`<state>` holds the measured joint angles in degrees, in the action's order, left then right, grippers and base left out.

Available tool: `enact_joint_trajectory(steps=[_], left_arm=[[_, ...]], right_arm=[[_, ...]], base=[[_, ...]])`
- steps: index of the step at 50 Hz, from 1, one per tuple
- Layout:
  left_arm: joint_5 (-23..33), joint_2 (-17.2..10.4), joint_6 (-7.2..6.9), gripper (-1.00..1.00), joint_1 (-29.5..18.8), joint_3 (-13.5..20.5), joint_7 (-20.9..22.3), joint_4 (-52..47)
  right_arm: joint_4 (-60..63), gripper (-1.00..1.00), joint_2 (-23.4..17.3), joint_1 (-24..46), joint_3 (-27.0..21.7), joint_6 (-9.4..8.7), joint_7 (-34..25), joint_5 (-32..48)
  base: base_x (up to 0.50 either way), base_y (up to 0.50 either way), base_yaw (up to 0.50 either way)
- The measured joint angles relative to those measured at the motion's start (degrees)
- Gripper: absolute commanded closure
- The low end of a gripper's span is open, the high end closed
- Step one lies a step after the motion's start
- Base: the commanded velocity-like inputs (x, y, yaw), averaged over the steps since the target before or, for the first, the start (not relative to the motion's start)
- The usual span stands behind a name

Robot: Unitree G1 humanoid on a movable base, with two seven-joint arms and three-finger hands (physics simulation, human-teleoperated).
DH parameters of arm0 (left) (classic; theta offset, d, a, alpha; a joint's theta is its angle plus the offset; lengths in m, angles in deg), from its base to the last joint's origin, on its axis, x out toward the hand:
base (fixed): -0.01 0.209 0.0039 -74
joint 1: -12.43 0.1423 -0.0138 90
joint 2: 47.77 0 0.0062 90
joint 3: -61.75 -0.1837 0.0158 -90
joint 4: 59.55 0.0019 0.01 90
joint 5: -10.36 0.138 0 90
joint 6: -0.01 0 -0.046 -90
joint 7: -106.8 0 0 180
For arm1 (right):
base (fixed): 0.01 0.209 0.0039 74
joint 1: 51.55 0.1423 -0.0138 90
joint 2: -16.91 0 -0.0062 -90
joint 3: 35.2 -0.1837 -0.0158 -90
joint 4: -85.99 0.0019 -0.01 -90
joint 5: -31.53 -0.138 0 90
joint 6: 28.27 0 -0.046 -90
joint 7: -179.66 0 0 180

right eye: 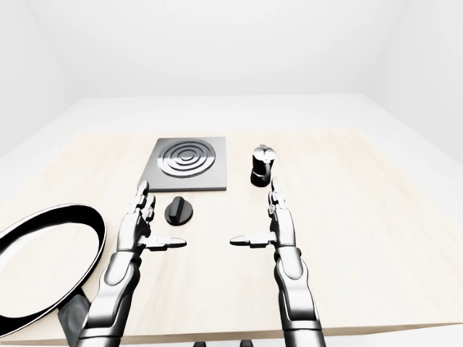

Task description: Turn on the stove.

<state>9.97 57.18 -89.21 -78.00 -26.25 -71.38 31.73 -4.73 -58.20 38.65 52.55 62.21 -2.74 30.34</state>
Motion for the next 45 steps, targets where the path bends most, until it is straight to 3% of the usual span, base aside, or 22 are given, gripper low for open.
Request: enact_joint_trajectory(steps=[26,45], left_arm=[[-0.4,-0.1,0.80,-1.00,-1.7,0.1,0.3,4.6],[-0.9,-0.5,2.71,-1.00,-4.2,0.4,0.5,11.5]], right_arm=[[-0.3,-1.00,0.0,0.1,0.0,0.10,0.0,-0.1],[-0.1,-1.00,0.0,0.2,0.0,-0.12,0.1,-0.1]], base=[[0.00,0.00,0.00],[0.00,0.00,0.00]])
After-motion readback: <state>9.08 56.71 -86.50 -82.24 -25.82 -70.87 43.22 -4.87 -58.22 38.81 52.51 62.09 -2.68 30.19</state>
